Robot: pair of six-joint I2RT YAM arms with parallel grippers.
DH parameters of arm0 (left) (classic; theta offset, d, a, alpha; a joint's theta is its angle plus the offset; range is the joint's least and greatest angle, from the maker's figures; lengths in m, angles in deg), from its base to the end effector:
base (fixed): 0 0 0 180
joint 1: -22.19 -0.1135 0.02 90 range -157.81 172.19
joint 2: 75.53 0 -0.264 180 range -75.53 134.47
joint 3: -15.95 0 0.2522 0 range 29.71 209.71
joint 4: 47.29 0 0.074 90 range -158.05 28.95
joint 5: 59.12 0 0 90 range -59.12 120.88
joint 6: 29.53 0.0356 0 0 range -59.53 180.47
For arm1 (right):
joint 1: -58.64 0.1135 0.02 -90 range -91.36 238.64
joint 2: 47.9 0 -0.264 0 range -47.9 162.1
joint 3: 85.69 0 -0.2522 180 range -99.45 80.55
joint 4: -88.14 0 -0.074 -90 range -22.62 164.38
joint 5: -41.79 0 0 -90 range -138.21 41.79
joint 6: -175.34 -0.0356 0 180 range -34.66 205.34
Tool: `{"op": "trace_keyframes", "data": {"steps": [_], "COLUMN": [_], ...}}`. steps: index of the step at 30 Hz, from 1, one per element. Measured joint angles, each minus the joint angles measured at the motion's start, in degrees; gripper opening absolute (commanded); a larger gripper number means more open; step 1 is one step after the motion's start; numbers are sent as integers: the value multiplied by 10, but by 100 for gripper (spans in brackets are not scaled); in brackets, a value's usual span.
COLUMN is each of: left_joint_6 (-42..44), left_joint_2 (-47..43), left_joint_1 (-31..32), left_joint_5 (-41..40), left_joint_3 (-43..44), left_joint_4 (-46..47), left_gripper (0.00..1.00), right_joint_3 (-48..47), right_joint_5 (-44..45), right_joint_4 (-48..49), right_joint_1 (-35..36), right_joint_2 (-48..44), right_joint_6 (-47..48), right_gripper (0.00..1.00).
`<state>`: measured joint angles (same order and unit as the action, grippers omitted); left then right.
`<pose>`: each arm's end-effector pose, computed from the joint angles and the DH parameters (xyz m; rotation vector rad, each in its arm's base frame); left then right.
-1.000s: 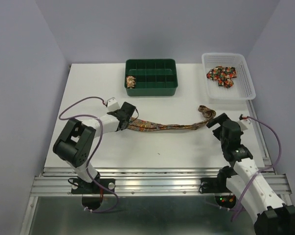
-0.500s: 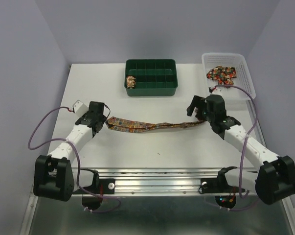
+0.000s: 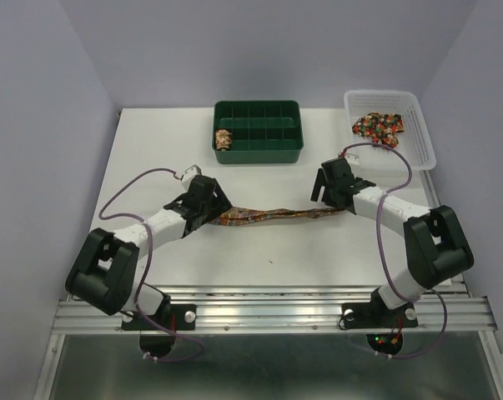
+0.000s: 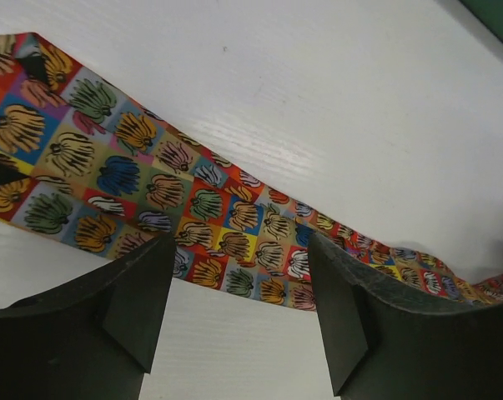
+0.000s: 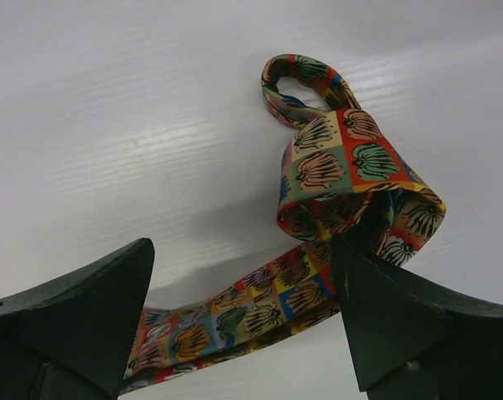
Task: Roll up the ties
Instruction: Flatten the tie
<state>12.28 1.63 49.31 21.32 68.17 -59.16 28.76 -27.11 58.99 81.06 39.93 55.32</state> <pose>0.2496 -0.1212 0.1992 -0.5052 2.2003 -0.5405 0.2917 0.1065 0.1979 0.3129 2.3679 -0.0298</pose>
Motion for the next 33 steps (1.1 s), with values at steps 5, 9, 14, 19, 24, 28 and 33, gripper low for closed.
{"op": "trace_keyframes", "data": {"steps": [5, 9, 14, 19, 24, 28, 33], "left_joint_6": [7, 7, 0, -5, -9, -10, -9], "left_joint_2": [67, 81, 83, 70, 57, 47, 38], "left_joint_1": [6, 0, -33, -66, -108, -141, -199], "left_joint_5": [17, 1, -17, -21, -30, -32, -33], "left_joint_3": [2, 2, 2, -10, -24, -32, -35], "left_joint_4": [32, 38, 39, 36, 31, 28, 15], "left_gripper": [75, 75, 75, 75, 69, 73, 73], "right_joint_3": [-9, -14, -14, 18, 123, 189, 201], "right_joint_5": [28, 54, 81, 99, 144, 172, 91], "right_joint_4": [19, 82, 134, 176, 227, 244, 241], "right_joint_1": [0, 0, 0, -9, -47, -94, -102], "right_joint_2": [49, 96, 120, 57, -151, -269, -291], "right_joint_6": [-1, -4, -35, -76, -138, -159, -87], "right_gripper": [70, 38, 25, 21, 21, 24, 24]}}
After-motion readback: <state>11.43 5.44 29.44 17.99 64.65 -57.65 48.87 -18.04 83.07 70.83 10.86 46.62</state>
